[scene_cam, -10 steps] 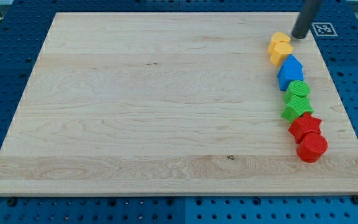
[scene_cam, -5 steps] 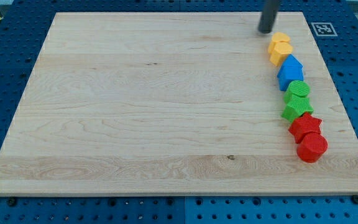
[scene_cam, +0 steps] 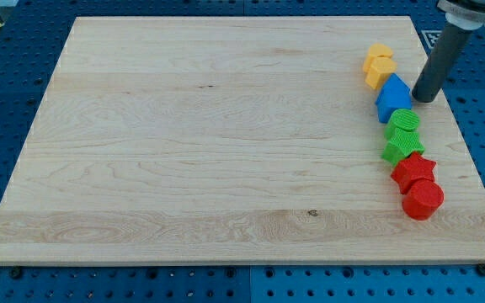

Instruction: Separate the blue triangle from the blue cube

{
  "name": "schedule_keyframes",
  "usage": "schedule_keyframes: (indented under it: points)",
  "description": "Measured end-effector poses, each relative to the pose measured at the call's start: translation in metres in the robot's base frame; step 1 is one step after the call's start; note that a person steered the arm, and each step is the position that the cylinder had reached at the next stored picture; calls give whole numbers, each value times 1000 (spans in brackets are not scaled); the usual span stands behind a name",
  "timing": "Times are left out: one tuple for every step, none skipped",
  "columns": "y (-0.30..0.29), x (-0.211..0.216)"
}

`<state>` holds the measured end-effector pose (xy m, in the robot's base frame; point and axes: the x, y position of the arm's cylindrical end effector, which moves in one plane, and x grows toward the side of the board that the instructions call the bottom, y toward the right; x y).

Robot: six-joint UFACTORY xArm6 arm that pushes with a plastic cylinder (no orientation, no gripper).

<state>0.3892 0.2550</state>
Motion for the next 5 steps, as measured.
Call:
schedule_keyframes:
  points:
    - [-17, 0]
    - [-30, 0]
    - [-66, 1]
    - [-101, 1]
    - [-95, 1]
